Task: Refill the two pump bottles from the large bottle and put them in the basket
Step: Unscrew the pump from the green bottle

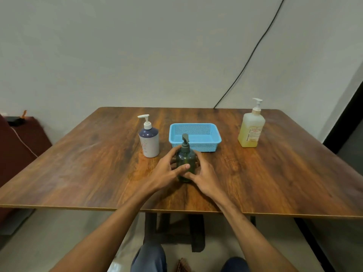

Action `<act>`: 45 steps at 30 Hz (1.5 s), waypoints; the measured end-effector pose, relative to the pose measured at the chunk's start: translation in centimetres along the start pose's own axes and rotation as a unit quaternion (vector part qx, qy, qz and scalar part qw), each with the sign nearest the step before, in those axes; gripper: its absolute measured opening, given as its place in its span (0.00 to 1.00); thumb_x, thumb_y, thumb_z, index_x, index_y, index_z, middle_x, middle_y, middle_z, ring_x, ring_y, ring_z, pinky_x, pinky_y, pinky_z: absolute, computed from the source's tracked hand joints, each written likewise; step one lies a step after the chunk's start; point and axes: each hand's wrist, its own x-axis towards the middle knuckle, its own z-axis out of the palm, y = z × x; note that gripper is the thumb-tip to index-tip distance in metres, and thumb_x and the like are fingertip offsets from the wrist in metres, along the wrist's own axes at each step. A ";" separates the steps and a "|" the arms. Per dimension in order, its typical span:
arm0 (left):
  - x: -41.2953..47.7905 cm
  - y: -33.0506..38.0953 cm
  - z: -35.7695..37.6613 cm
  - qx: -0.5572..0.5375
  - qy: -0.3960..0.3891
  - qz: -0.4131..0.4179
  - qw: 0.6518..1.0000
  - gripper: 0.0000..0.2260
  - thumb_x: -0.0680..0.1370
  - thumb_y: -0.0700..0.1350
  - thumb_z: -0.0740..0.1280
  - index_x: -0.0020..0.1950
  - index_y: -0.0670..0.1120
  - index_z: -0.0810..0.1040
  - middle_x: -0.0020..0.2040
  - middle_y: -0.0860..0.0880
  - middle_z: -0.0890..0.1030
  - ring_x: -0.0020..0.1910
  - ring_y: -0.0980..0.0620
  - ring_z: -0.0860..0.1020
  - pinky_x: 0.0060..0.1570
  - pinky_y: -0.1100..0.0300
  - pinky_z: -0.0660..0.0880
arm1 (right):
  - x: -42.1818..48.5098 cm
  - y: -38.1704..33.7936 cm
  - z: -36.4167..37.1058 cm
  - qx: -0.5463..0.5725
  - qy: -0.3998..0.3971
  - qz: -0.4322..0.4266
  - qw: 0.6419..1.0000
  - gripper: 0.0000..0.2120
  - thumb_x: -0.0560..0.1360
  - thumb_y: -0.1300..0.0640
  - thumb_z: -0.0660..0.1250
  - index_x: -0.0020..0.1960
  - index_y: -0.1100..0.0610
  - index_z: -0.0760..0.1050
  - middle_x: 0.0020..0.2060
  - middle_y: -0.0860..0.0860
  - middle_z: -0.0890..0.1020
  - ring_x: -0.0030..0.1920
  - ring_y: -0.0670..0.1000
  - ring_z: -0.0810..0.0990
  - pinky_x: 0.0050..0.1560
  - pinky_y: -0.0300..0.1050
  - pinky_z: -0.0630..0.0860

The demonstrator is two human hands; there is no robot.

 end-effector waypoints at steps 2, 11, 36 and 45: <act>0.0 -0.3 -0.3 -0.015 -0.005 -0.004 1.000 0.30 0.78 0.47 0.72 0.78 0.51 0.64 0.70 0.57 0.75 0.67 0.61 0.76 0.65 0.62 0.75 | 0.2 0.0 0.2 -0.010 0.003 0.004 1.000 0.35 0.72 0.53 0.77 0.74 0.43 0.65 0.68 0.42 0.74 0.69 0.44 0.71 0.70 0.52 0.72; 2.0 0.1 -2.2 -0.068 0.000 0.053 0.996 0.20 0.83 0.41 0.64 0.76 0.42 0.69 0.70 0.48 0.77 0.70 0.56 0.75 0.70 0.55 0.73 | 0.7 0.0 1.9 0.028 0.018 0.027 0.999 0.38 0.70 0.59 0.79 0.75 0.49 0.66 0.65 0.47 0.79 0.63 0.46 0.80 0.62 0.51 0.79; 2.4 1.7 0.5 -0.068 0.136 0.051 0.987 0.24 0.73 0.47 0.78 0.67 0.48 0.76 0.62 0.54 0.81 0.62 0.58 0.80 0.59 0.64 0.78 | 0.7 0.7 2.4 -0.004 0.057 0.014 0.998 0.40 0.68 0.59 0.80 0.71 0.39 0.63 0.66 0.42 0.75 0.66 0.46 0.75 0.63 0.52 0.78; 2.1 1.4 -0.3 -0.097 0.139 0.058 0.984 0.15 0.75 0.40 0.75 0.61 0.46 0.82 0.57 0.49 0.86 0.58 0.54 0.83 0.61 0.50 0.80 | 0.4 0.1 2.5 0.001 0.067 0.019 0.998 0.39 0.67 0.59 0.81 0.67 0.33 0.65 0.64 0.43 0.77 0.65 0.46 0.77 0.62 0.57 0.79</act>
